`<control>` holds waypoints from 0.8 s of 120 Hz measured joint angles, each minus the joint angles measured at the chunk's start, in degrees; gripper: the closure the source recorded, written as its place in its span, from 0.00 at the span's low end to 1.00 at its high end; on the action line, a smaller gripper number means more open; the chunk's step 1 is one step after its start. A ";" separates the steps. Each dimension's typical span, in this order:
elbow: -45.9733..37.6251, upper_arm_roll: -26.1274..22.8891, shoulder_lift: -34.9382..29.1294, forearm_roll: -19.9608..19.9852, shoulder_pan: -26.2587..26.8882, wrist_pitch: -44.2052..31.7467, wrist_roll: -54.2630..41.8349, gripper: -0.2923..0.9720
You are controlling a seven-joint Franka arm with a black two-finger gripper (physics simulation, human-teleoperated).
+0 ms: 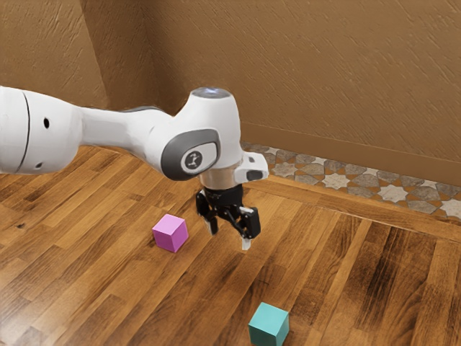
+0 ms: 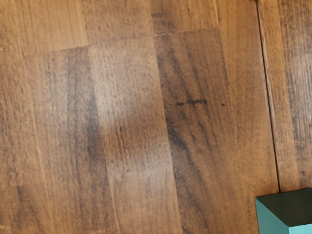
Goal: Pick up the blue block with one arm, and put the blue block on the pink block with one arm
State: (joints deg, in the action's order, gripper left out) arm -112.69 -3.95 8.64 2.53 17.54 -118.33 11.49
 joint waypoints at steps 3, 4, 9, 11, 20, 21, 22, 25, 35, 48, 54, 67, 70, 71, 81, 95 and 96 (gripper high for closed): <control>-0.34 0.00 0.37 0.02 0.65 -1.26 0.76 0.25; -0.43 0.00 0.53 0.02 0.86 -1.68 1.01 0.25; -0.73 -0.01 1.22 0.15 1.97 -3.61 2.31 0.25; -0.79 -0.01 1.45 0.19 2.36 -4.28 2.83 0.25; -2.50 -0.01 1.95 0.39 3.67 -7.45 5.14 0.25; -2.64 -0.01 1.99 0.41 3.83 -7.75 5.41 0.25; -2.77 -0.01 2.02 0.43 4.01 -8.04 5.68 0.25; -3.06 -0.01 2.28 0.48 4.56 -8.84 6.50 0.25; -3.55 -0.01 3.29 0.60 6.42 -10.90 9.05 0.25; -4.76 -0.01 3.95 0.54 8.31 -12.60 11.84 0.26; -5.31 -0.01 4.26 0.38 9.27 -13.20 12.94 0.26; -5.96 -0.01 5.61 -0.23 11.39 -14.37 14.97 0.27; -6.10 0.00 5.75 -0.58 11.71 -14.60 15.39 0.27; -6.13 0.00 5.79 -0.75 11.82 -14.68 15.52 0.27; -6.65 0.02 5.90 -2.07 12.71 -15.51 16.77 0.27; -7.07 0.00 5.92 -2.92 13.68 -16.40 18.28 0.27; -7.08 0.00 5.93 -2.95 13.76 -16.45 18.38 0.27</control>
State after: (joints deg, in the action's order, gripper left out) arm -119.77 -3.95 14.57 -0.42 31.31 -134.78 29.88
